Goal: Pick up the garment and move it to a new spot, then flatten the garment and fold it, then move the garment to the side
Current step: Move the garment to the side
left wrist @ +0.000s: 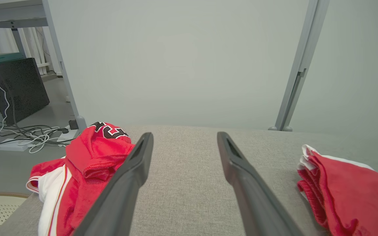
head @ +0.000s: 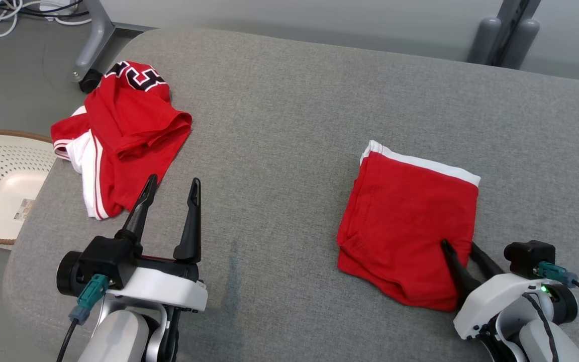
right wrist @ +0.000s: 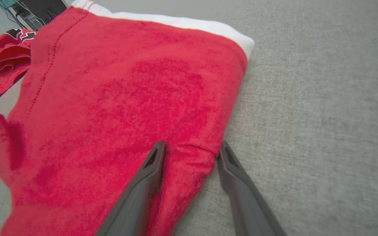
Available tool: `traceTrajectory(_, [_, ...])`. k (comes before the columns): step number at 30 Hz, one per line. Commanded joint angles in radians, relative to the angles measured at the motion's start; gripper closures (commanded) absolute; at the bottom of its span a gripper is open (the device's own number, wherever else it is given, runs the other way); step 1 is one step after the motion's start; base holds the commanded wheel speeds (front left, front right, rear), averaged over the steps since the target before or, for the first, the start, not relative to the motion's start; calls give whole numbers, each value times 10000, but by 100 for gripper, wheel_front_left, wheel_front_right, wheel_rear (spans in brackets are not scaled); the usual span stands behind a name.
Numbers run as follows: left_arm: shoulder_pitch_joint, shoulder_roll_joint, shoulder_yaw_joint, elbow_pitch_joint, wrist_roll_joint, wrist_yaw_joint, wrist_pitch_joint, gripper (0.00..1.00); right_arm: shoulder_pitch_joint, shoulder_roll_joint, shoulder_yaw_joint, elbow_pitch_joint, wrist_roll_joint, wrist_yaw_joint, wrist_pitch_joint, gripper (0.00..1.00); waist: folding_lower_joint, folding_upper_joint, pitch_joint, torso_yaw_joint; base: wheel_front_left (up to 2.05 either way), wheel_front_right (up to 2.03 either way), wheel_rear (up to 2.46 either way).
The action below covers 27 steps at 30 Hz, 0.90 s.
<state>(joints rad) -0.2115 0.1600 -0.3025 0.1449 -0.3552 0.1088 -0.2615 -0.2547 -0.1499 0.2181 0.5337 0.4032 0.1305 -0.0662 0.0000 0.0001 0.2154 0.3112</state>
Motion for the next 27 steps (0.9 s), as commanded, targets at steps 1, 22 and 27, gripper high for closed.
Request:
traceTrajectory(1, [-37, -8, 83, -9, 78, -24, -35, 0, 63, -42, 175, 235, 125, 5, 120, 100, 0, -1, 9, -84, 0, 0, 0])
traceTrajectory(22, [-231, 545, -71, -1519, 1117, -292, 241, 0, -892, -2190, 1926, -284, 368, 2, -227, 100, 0, -1, 945, -4235, 0, 0, 0])
traceTrajectory(27, [-489, 884, -285, -2231, 1446, -370, 715, 0, -1492, -2941, 1904, 16, 367, 2, -533, 100, 0, -1, 1537, -5274, 0, 0, 0])
